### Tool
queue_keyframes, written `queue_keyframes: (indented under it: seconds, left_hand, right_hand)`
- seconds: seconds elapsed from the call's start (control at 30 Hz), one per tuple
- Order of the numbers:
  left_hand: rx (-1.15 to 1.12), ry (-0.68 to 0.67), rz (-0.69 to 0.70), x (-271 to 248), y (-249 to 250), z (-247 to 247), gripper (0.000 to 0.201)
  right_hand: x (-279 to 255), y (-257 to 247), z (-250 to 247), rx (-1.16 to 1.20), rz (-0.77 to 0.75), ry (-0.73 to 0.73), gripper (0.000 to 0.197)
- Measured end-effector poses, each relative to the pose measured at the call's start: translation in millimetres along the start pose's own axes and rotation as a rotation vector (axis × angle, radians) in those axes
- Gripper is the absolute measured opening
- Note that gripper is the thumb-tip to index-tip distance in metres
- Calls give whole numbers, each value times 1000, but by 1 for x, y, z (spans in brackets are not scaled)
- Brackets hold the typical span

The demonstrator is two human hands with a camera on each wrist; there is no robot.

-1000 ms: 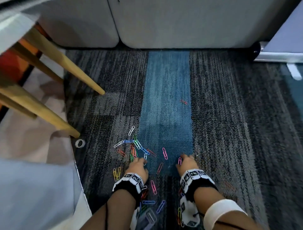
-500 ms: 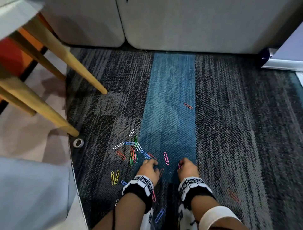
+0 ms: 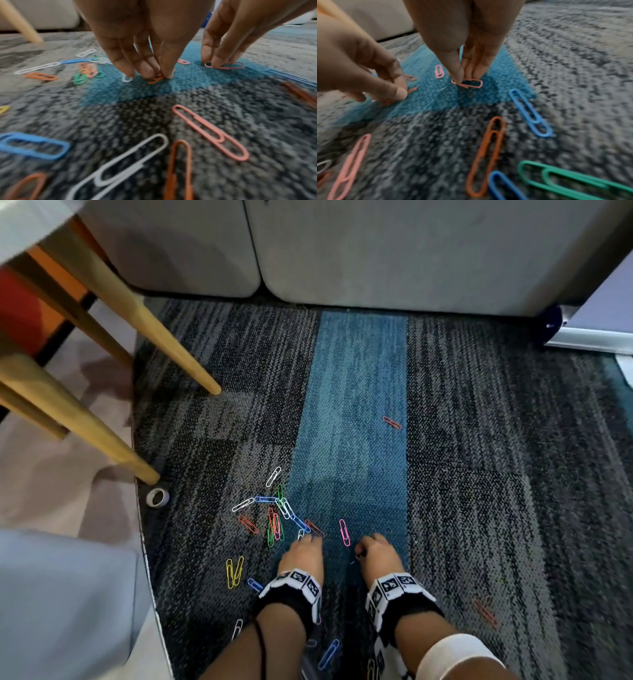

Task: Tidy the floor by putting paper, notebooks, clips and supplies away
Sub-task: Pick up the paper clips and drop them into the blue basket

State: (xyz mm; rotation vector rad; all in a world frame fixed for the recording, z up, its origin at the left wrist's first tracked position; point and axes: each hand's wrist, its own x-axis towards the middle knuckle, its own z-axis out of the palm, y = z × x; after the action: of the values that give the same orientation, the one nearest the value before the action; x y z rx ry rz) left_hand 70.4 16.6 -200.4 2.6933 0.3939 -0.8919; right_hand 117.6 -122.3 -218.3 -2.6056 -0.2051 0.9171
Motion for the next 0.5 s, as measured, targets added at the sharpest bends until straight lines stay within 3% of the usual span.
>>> queue_keyframes:
  seconds: [0.07,0.13,0.23,0.37,0.5]
  left_hand:
    - [57,79,-60,1,-9,-7,39]
    - [75,123,-75,7,-19,-15,58]
    - [142,-42,9,19,-25,-26,90]
    - [163,-259,30,29,-24,-31,99]
    - [135,-190,51,20,-25,-21,85]
  right_hand:
    - [3,-10,1,10,-72,-14,31]
    - [7,-19,-1,10,-132,-49,49]
    - [13,-30,-9,-117,-169,-140,76]
    - [13,-31,-9,-260,-213,-192,65]
    - [5,-20,4,-282,-281,-86,53]
